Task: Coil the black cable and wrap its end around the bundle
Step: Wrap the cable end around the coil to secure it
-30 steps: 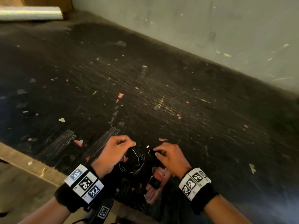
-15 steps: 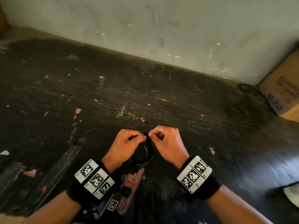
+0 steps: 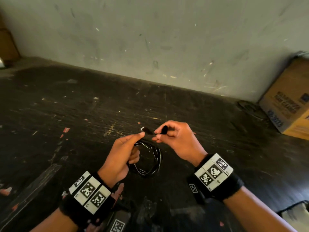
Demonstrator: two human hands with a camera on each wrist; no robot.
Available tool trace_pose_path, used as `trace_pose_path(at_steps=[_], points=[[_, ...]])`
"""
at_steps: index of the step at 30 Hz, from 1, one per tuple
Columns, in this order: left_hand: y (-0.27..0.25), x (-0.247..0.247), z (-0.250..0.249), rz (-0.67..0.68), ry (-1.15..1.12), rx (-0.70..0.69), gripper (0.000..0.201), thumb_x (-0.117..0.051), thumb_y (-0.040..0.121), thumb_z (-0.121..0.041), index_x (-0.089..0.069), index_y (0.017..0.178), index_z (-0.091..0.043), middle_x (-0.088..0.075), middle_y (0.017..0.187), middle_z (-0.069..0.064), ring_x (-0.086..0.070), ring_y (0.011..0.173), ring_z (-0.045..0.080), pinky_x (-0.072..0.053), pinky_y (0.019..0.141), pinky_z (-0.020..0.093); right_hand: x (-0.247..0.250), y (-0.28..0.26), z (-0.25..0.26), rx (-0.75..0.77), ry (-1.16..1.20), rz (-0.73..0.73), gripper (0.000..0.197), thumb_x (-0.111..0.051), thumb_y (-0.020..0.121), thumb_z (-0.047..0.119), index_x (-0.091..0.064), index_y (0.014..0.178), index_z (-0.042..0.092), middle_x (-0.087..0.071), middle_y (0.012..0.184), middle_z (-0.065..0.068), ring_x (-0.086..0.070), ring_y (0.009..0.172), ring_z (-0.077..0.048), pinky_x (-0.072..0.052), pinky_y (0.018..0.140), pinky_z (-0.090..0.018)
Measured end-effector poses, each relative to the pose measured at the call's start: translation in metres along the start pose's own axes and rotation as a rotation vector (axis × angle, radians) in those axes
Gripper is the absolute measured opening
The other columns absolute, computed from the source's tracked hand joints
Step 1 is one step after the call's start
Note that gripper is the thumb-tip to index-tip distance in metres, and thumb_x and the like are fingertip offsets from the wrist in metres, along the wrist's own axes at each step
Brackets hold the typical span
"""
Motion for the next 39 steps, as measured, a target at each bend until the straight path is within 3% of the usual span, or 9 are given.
trace_pose_path(at_steps=[3,7,11,14,18,22,27,34,39], points=[[-0.005,-0.017,-0.001,-0.053,0.017,-0.051,0.016,-0.066,0.084,-0.027,-0.069,0.075,-0.014,-0.037,0.044,-0.006,-0.032,0.039,0.007,-0.025,0.038,0.019,0.026,-0.010,0.009,0.071,-0.029,-0.090,0.011,-0.070,0.079,0.000,-0.063,0.086,0.006,-0.070,0.077,-0.008,-0.071,0.070,-0.014,-0.056,0.062,-0.022],[-0.007,-0.036,0.000,-0.148,-0.019,-0.109,0.013,-0.068,0.083,-0.022,-0.065,0.072,-0.015,-0.038,0.048,-0.002,-0.031,0.038,0.007,-0.024,0.036,0.019,0.059,-0.033,0.024,0.132,0.081,-0.179,0.016,-0.072,0.078,0.003,-0.060,0.087,0.007,-0.070,0.073,-0.008,-0.069,0.062,-0.015,-0.055,0.055,-0.020],[-0.009,-0.051,-0.001,-0.257,-0.064,-0.108,0.014,-0.068,0.082,-0.022,-0.063,0.070,-0.017,-0.040,0.048,-0.003,-0.032,0.039,0.007,-0.024,0.036,0.018,0.063,-0.051,0.031,0.142,0.089,-0.051,0.016,-0.074,0.076,0.006,-0.063,0.084,0.014,-0.071,0.071,-0.004,-0.069,0.061,-0.014,-0.053,0.055,-0.018],[-0.014,-0.064,-0.003,-0.296,-0.075,-0.123,0.019,-0.066,0.084,-0.021,-0.059,0.067,-0.018,-0.035,0.041,-0.006,-0.031,0.037,0.006,-0.025,0.039,0.021,0.048,-0.054,0.019,0.154,-0.029,0.068,0.016,-0.076,0.075,0.009,-0.065,0.080,0.019,-0.068,0.068,0.002,-0.065,0.058,-0.006,-0.050,0.057,-0.016],[-0.023,-0.071,-0.004,-0.320,-0.108,-0.145,0.015,-0.067,0.083,-0.021,-0.061,0.069,-0.018,-0.040,0.048,-0.005,-0.034,0.040,0.005,-0.026,0.036,0.018,0.039,-0.049,0.004,0.410,-0.385,-0.129,0.011,-0.078,0.073,0.015,-0.068,0.077,0.017,-0.062,0.085,0.004,-0.057,0.078,-0.005,-0.046,0.068,-0.018],[-0.029,-0.075,0.000,-0.314,-0.161,-0.141,0.013,-0.066,0.083,-0.022,-0.062,0.073,-0.016,-0.037,0.047,-0.004,-0.031,0.037,0.006,-0.022,0.036,0.020,0.033,-0.044,-0.004,0.660,-0.649,-0.195,0.012,-0.077,0.071,0.009,-0.067,0.078,0.011,-0.061,0.113,-0.008,-0.054,0.103,-0.018,-0.046,0.086,-0.029],[-0.028,-0.073,0.003,-0.292,-0.196,-0.060,0.016,-0.067,0.082,-0.026,-0.059,0.073,-0.015,-0.039,0.044,-0.005,-0.034,0.034,0.006,-0.023,0.032,0.018,0.029,-0.037,-0.008,0.773,-0.672,-0.137,0.008,-0.067,0.078,0.000,-0.063,0.079,0.006,-0.066,0.107,-0.013,-0.064,0.095,-0.022,-0.057,0.072,-0.036],[-0.018,-0.068,0.002,-0.034,-0.171,0.045,0.025,-0.073,0.071,-0.036,-0.059,0.070,-0.016,-0.029,0.048,-0.003,-0.029,0.036,0.007,-0.020,0.038,0.020,0.033,-0.031,-0.003,0.790,-0.704,-0.111,0.005,-0.061,0.082,0.003,-0.062,0.081,0.007,-0.066,0.106,-0.013,-0.064,0.094,-0.021,-0.058,0.069,-0.035],[-0.007,-0.063,-0.003,-0.022,-0.223,0.025,0.023,-0.071,0.073,-0.029,-0.054,0.063,-0.017,-0.026,0.041,-0.005,-0.025,0.029,0.006,-0.019,0.033,0.019,0.037,-0.025,0.001,0.711,-0.670,-0.065,0.014,-0.061,0.084,0.013,-0.070,0.093,0.010,-0.069,0.110,-0.007,-0.064,0.102,-0.015,-0.056,0.084,-0.031]])
Point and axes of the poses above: each hand's wrist, its own y-axis towards the middle knuckle, its own x-axis out of the back of the hand, z = x × y, the point moved 2 cm from there along y, towards the middle knuckle
